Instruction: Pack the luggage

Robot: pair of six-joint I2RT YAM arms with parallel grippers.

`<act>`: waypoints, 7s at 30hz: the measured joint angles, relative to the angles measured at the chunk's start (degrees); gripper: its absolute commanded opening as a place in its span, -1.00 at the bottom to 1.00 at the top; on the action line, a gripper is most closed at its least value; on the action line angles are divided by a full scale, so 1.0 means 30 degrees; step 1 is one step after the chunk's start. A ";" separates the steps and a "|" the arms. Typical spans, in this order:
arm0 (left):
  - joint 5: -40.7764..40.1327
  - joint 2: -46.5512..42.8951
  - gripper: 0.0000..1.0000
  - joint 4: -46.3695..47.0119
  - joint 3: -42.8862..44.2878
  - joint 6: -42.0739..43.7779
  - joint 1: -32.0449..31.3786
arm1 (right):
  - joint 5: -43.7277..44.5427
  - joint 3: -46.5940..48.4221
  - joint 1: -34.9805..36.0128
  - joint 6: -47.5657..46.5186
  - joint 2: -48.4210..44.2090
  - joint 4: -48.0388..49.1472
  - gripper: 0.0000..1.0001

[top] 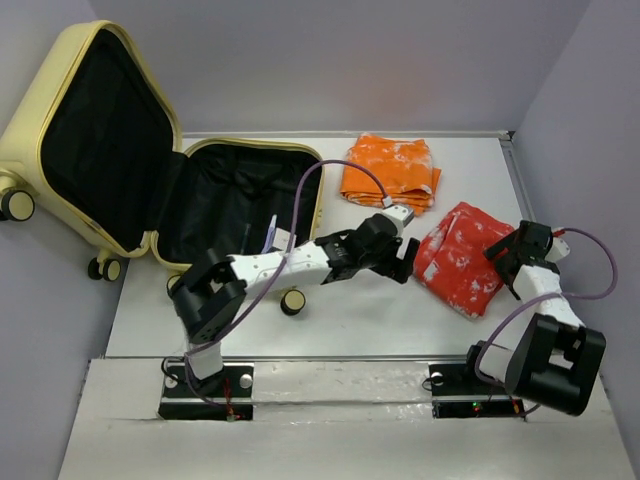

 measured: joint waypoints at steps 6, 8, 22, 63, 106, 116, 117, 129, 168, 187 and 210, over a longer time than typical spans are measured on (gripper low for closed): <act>0.0619 0.4488 0.98 -0.0452 0.4320 0.0350 0.0124 | -0.2011 -0.0109 -0.1005 0.0131 0.2200 0.1392 1.00; 0.1151 0.5756 0.98 -0.0670 0.5887 0.0459 0.0313 | -0.2630 -0.0109 -0.1195 0.0182 0.2776 0.1807 0.99; 0.4656 1.2298 0.98 -0.1785 1.2517 0.0801 0.1712 | -0.5275 -0.0284 -0.1319 0.0029 0.3424 0.3934 0.81; 0.6878 0.6776 -0.89 0.2193 0.4561 -0.1137 0.1537 | -1.3566 -0.8495 -0.1756 0.3796 -0.6397 1.2050 -0.86; -0.1865 -1.2473 0.98 -0.3978 -0.5843 -0.1370 2.0196 | -0.9209 2.4341 1.9773 0.0182 2.0210 0.3723 0.89; 0.1625 -1.7027 0.98 -0.2521 -0.5661 -0.0634 1.9693 | -0.6484 2.0946 1.7690 -0.1552 1.4593 0.3169 -0.03; 0.2295 -1.7478 0.98 -0.2178 -0.6288 -0.0488 1.9358 | -0.6200 2.0669 1.7078 -0.1749 1.4149 0.3228 -0.03; 0.7898 -2.1099 0.98 -0.1654 -1.0513 0.1100 1.5715 | -0.2659 2.4866 1.4994 -0.4692 2.1682 0.0896 0.40; -0.0080 -0.6033 0.98 -0.1180 -0.1821 -0.0656 0.2222 | -0.3512 -0.0372 0.6331 -0.0998 -0.3636 0.2288 1.00; 0.1894 0.9930 0.98 -0.6135 1.4885 0.2885 0.4167 | -0.9384 -0.0918 -0.0029 0.1348 0.3388 0.5865 1.00; 0.7271 1.5242 0.23 -0.5894 1.8251 0.3439 0.5931 | -1.2014 -0.0233 -0.0087 0.2244 0.7621 1.2131 0.36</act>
